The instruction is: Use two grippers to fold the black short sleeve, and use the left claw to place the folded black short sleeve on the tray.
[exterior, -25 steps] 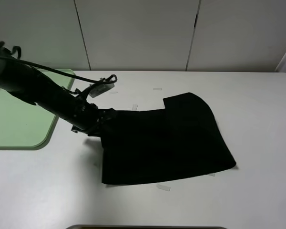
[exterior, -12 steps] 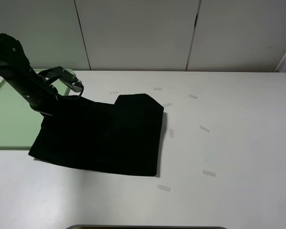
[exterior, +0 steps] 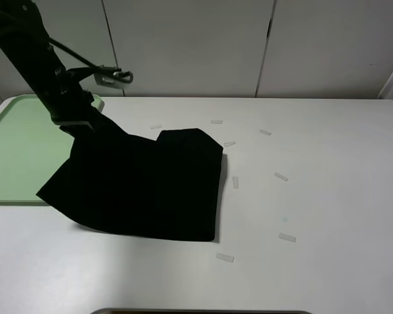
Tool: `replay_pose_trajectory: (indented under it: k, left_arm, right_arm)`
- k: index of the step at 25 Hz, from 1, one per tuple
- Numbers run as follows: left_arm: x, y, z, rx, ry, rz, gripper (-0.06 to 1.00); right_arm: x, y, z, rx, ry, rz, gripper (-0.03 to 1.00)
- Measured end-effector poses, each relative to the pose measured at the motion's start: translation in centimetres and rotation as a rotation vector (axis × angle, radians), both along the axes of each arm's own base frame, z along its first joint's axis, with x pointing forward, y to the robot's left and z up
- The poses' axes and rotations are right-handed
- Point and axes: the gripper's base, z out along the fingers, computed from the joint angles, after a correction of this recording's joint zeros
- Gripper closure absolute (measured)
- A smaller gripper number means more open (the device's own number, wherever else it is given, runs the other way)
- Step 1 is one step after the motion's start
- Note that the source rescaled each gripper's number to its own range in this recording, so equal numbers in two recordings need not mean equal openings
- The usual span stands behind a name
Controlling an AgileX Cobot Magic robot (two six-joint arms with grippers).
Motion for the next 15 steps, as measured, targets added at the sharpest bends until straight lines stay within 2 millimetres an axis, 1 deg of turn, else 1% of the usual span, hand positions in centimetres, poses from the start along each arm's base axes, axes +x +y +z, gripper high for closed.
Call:
replay_pose_trajectory:
  k: [3, 6, 10, 15]
  left_arm:
    - [0.1, -1.8, 0.9, -0.077, -0.004, 0.011, 0.89]
    - [0.2, -3.4, 1.0, -0.105, -0.052, 0.009, 0.89]
    - [0.8, -5.4, 1.1, -0.126, -0.183, 0.023, 0.89]
    - [1.0, -9.0, 1.6, -0.206, -0.335, 0.057, 0.89]
  right_arm:
    - [0.0, 0.0, 0.0, 0.000, 0.000, 0.000, -0.03]
    - [0.0, 0.0, 0.0, 0.000, 0.000, 0.000, -0.03]
    - [0.0, 0.0, 0.0, 0.000, 0.000, 0.000, -0.03]
    - [0.0, 0.0, 0.0, 0.000, 0.000, 0.000, -0.03]
